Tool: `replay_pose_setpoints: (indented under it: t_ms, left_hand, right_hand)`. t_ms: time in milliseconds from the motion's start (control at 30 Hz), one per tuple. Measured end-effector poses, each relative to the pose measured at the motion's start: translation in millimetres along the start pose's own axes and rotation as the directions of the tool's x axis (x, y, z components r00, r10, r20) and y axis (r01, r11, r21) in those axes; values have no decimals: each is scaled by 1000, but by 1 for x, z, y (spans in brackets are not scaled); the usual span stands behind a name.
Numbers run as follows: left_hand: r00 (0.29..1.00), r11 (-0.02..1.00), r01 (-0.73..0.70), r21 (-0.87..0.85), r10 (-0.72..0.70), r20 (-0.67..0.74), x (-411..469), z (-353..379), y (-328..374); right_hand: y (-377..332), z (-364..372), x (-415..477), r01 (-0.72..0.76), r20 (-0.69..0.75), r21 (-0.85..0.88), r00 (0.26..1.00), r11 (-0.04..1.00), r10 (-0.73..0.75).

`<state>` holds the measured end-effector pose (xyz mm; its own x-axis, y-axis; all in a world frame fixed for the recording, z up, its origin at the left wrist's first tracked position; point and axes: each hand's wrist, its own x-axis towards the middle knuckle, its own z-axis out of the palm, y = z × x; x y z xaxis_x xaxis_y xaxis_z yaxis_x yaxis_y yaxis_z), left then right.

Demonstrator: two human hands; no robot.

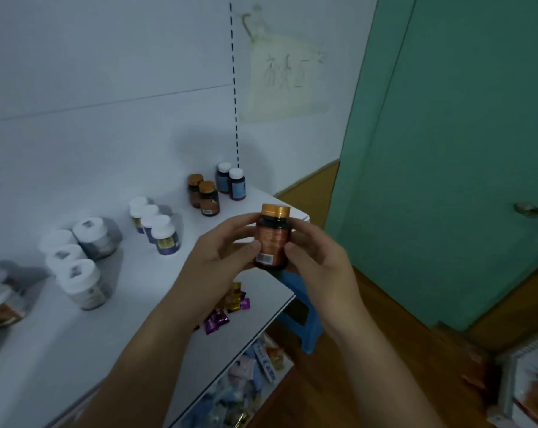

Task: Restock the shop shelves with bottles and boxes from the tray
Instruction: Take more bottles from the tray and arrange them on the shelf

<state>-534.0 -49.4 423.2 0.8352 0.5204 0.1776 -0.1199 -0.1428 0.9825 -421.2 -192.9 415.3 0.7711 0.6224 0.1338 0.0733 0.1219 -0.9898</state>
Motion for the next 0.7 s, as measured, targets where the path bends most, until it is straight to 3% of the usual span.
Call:
replay_pose_setpoints:
  t_ms: [167, 267, 500, 700]
  left_hand:
    - [981, 983, -19, 182, 54, -188, 30, -10, -30]
    - [964, 979, 5, 202, 49, -261, 53, -18, -48]
    - [913, 949, 90, 303, 44, -407, 104, -32, -91]
    - [879, 918, 142, 369, 55, -474, 129, -36, -111]
  right_hand:
    - [24, 14, 56, 18, 140, -45, 990, 999, -11]
    - [40, 25, 90, 29, 166, -125, 986, 992, -8]
    - [78, 45, 165, 107, 277, -247, 960, 963, -36]
    - [110, 59, 215, 124, 395, -248, 919, 961, -16]
